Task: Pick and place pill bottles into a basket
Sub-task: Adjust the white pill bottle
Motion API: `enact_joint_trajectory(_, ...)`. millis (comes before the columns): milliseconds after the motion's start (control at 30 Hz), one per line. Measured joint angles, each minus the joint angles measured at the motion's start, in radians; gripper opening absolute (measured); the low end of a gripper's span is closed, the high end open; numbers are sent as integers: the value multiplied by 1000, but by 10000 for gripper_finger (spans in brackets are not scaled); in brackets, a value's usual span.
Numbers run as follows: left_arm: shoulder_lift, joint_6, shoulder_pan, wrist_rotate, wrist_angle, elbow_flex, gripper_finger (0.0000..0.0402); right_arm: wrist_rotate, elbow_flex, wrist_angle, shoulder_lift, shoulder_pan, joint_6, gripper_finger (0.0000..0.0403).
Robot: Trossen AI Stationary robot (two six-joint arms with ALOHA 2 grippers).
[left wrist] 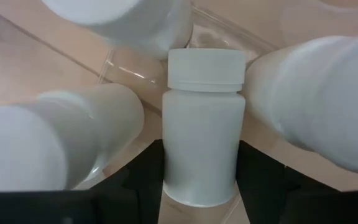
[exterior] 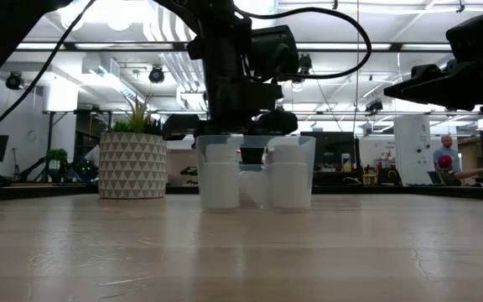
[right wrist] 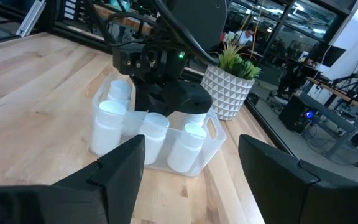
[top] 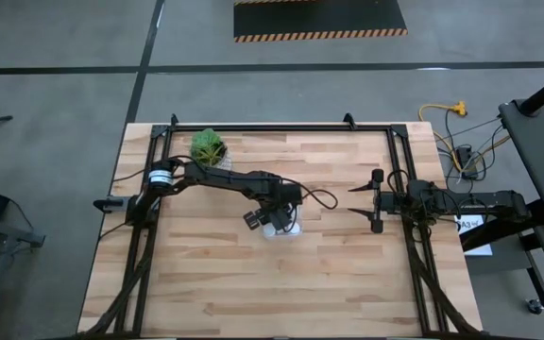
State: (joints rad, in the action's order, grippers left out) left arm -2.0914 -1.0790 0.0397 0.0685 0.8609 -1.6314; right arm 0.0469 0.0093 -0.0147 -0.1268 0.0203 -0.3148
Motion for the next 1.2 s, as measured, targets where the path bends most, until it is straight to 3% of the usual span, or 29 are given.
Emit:
enact_joint_trajectory(700, 0, 26, 0, -81, 13, -9, 148, 0, 0, 0, 0, 0, 0, 249)
enact_joint_trajectory(1200, 93, 72, 0, -97, 26, -9, 148, -1, 0, 0, 0, 0, 0, 249)
